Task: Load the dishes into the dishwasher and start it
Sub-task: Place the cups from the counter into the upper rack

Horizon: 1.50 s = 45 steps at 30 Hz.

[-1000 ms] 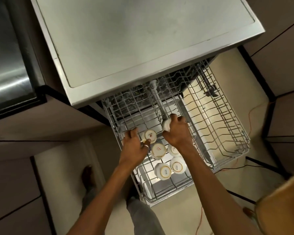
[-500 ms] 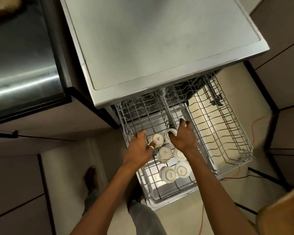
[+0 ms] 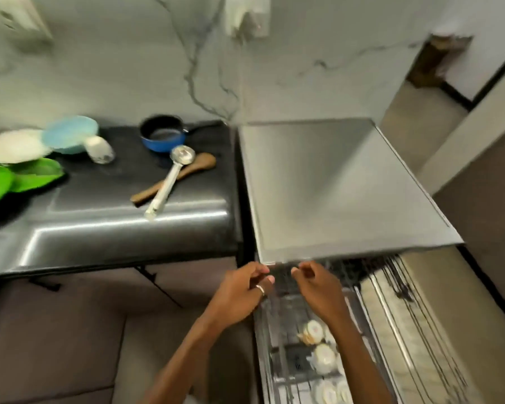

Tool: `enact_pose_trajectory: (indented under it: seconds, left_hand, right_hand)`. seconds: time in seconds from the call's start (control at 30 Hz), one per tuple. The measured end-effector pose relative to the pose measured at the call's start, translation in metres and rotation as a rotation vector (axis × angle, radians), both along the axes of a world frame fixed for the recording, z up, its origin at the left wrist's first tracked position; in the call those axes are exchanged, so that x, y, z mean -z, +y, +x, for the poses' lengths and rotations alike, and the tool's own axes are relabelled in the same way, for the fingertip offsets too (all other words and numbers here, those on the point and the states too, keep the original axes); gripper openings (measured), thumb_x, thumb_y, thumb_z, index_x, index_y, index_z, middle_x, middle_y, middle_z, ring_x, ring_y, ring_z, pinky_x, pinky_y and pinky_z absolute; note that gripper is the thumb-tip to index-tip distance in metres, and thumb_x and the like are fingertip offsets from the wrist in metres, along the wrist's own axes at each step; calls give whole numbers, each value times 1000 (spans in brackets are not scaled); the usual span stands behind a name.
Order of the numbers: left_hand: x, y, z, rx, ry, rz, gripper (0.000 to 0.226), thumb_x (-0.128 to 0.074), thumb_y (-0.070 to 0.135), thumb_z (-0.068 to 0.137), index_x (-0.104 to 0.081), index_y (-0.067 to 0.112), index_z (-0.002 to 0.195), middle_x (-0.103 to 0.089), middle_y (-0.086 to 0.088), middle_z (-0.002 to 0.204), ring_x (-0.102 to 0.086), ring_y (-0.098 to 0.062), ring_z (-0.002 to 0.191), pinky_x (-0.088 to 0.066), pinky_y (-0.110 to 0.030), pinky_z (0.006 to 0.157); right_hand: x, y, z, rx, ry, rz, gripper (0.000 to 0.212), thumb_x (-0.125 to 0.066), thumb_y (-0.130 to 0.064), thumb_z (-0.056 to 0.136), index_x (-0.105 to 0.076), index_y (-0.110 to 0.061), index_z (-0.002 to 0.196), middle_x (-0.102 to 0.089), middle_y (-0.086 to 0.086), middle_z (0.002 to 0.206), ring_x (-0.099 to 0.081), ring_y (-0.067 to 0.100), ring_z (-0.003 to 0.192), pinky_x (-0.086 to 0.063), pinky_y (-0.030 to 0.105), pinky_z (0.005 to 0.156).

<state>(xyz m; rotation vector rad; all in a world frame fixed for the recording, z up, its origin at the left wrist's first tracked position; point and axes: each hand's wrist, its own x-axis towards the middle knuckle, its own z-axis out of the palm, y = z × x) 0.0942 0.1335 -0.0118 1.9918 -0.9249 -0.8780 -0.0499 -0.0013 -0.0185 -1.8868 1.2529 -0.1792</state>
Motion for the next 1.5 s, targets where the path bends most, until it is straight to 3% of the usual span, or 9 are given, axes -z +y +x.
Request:
enact_pose_trajectory:
  seconds: [0.1,0.27,0.4,0.7,0.93,1.07,1.23,1.4,1.5]
  left_hand:
    - [-24,10,53,-94,-45,-43,17,-69,33,94,-69,25,108,-71,15,93,-63,10,85,-43,-3,72]
    - [-46,81,227,-437,-104,-118,13,-66,34,96,-69,24,103,-71,5,84,-63,-10,71,-47,-19,61]
    - [-34,121,371,-600,-170,-47,25,-66,37,95,-68,19,112,-71,2,98,-66,-18,93,-48,-29,81]
    - [-10,86,584,-446,-345,113,61,-71,28,89,-47,7,140,-49,-22,135,-53,-42,122,-43,-46,102]
    - [11,34,609,-301,-455,287,74,-69,43,89,-33,27,152,-31,-10,149,-45,-41,126,-48,-56,93]
    - [16,26,607,-327,-566,324,64,-69,32,89,-41,20,146,-39,-12,144,-46,-41,120,-52,-53,82]
    - [1,44,590,-396,-445,181,67,-75,38,81,-48,21,140,-45,-9,138,-55,-39,115,-50,-49,87]
    - [-32,57,538,-275,-276,98,73,-80,52,71,-52,34,135,-52,6,133,-59,-22,115,-49,-40,94]
    - [-49,54,510,-197,-241,68,76,-79,47,71,-47,33,138,-55,9,133,-59,-17,115,-51,-39,93]
  right_hand:
    - [-21,-4,41,-39,-40,-24,20,-64,-37,95,-67,-25,110,-68,-8,98,-63,10,93,-39,13,69]
    - [-67,31,179,-137,-131,-102,27,-67,-34,94,-66,-22,118,-69,-6,96,-64,14,93,-45,25,84]
    - [-62,53,293,-225,-140,-121,25,-67,-34,93,-66,-26,117,-69,-9,95,-68,13,94,-50,27,82]
    - [-61,110,473,-423,-77,-61,24,-62,-38,95,-59,-31,118,-64,-12,107,-65,0,92,-56,33,89]
    - [-63,97,502,-408,-25,-63,35,-58,-34,100,-54,-24,133,-60,-19,101,-63,-17,80,-48,8,65]
    - [-57,86,507,-393,-9,-106,42,-59,-41,98,-55,-25,136,-61,-12,124,-63,-4,95,-54,22,86]
    - [-51,84,519,-319,-70,-101,48,-62,-40,96,-51,-25,140,-55,-10,136,-56,3,120,-51,32,101]
    - [-57,84,531,-444,-80,-99,99,-79,-46,81,-18,-32,157,-22,-8,160,-27,11,145,-35,38,117]
    - [-59,84,532,-516,-73,-69,109,-83,-39,78,-11,-33,158,-22,-6,162,-29,13,146,-36,40,117]
